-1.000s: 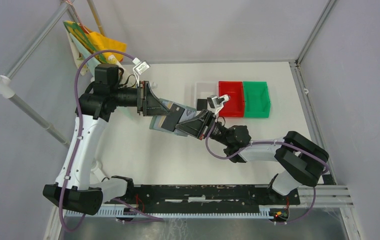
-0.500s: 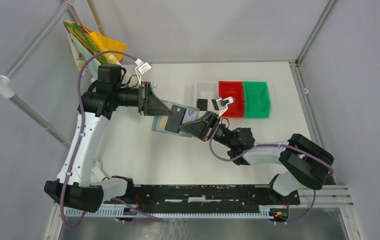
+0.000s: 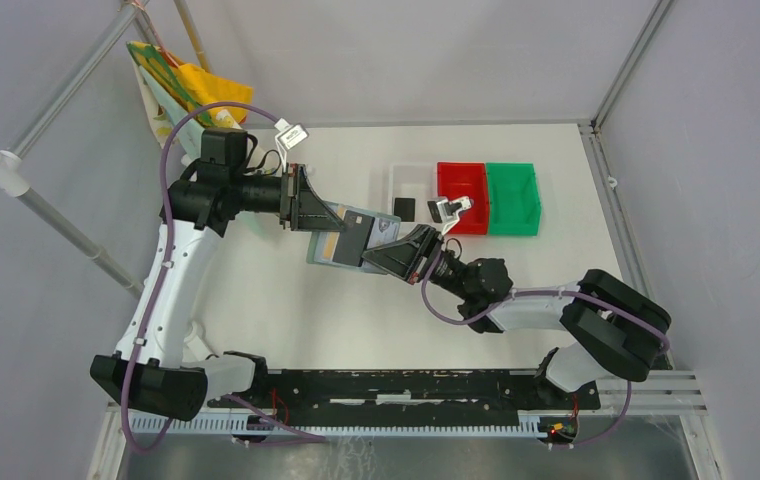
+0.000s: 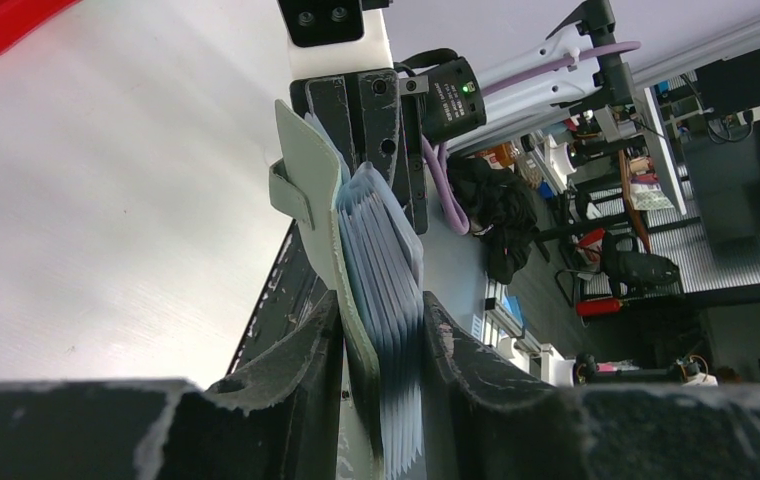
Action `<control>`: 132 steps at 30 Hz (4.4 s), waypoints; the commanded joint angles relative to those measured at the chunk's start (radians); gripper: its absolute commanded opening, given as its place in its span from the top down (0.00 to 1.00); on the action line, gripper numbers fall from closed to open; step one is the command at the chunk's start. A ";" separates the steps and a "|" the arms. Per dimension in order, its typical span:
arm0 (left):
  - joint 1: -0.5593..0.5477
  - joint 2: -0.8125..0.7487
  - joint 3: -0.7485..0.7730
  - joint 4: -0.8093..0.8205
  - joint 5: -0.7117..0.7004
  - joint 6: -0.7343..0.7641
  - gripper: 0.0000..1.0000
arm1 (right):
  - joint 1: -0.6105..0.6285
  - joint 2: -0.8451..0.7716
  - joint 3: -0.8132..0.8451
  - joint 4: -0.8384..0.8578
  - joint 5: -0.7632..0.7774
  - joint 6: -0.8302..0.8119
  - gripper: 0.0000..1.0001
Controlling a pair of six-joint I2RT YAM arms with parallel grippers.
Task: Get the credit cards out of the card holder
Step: Remove the credit card from the card holder, then place the credit card in the storage box, then remove the credit card from the card holder.
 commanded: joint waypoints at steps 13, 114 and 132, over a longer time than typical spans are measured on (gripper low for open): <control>0.000 -0.027 0.054 0.005 0.108 0.010 0.82 | -0.023 -0.038 -0.019 0.039 0.013 -0.035 1.00; 0.021 -0.181 0.011 0.443 -0.042 -0.210 0.93 | -0.425 -0.450 0.174 -0.926 -0.097 -0.557 0.02; 0.021 -0.199 -0.033 0.752 -0.052 -0.483 0.95 | -0.113 -0.475 -0.072 -0.299 0.063 -0.321 0.02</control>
